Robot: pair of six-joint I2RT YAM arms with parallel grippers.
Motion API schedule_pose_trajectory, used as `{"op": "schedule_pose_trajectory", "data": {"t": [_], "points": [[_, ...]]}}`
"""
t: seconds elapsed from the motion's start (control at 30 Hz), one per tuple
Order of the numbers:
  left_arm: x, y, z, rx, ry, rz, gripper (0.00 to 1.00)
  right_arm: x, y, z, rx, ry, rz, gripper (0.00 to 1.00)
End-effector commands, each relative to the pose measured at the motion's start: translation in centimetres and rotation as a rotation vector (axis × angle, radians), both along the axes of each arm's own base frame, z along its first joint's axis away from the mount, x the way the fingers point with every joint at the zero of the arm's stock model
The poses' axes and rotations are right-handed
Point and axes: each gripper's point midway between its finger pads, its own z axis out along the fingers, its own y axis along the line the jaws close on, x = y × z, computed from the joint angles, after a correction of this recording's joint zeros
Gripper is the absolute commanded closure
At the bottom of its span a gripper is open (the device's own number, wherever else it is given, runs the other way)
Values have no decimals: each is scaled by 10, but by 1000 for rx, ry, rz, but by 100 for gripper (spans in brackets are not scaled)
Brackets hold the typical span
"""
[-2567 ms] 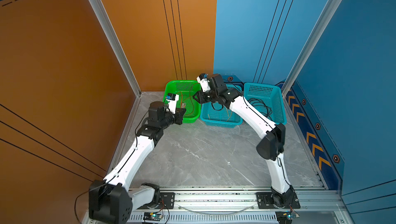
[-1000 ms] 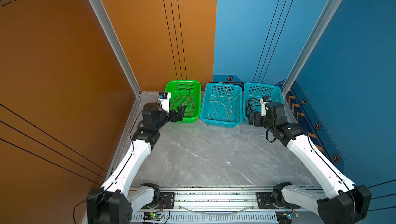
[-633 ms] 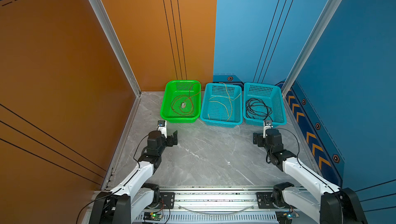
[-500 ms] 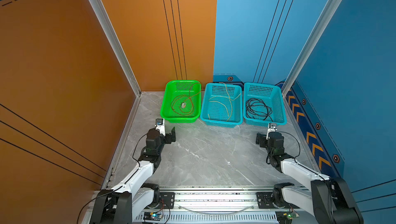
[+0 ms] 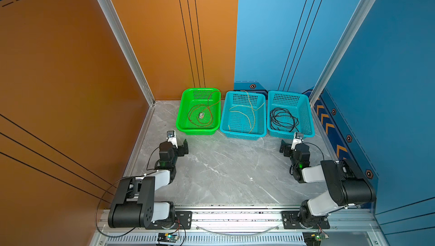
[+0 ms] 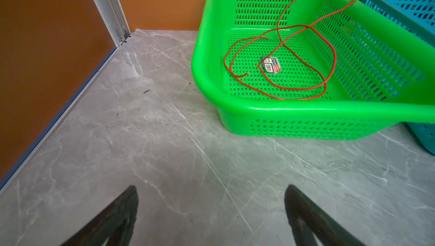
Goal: Untangle and sort cables by color
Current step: Reset both arms
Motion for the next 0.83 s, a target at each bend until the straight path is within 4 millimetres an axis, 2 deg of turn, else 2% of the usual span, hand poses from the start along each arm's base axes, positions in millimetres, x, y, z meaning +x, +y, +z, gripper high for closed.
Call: {"op": "schedule_pose_trajectory", "data": {"t": [0.0, 0.1, 0.17, 0.27, 0.5, 0.6, 0.7, 0.8], "points": [[14, -3, 10, 1, -62, -31, 2, 20, 2, 27, 22, -93, 30, 0], [23, -4, -3, -1, -122, -36, 2, 25, 3, 22, 16, -32, 29, 0], [21, -7, -9, 1, -49, -59, 2, 23, 3, 23, 11, -45, 27, 0], [30, -6, -10, 10, -40, -46, 2, 24, 4, 22, 10, -38, 28, 0], [27, -19, -11, 67, -31, -71, 2, 25, 3, 22, 9, -38, 27, 0], [28, -17, -10, 78, -35, -59, 2, 25, 3, 23, 9, -39, 27, 0], [30, -7, -11, 74, -18, -1, 2, 25, 3, 22, 10, -38, 27, 0], [29, -7, -11, 81, -18, 7, 2, 25, 3, 23, 9, -39, 27, 0]]}}
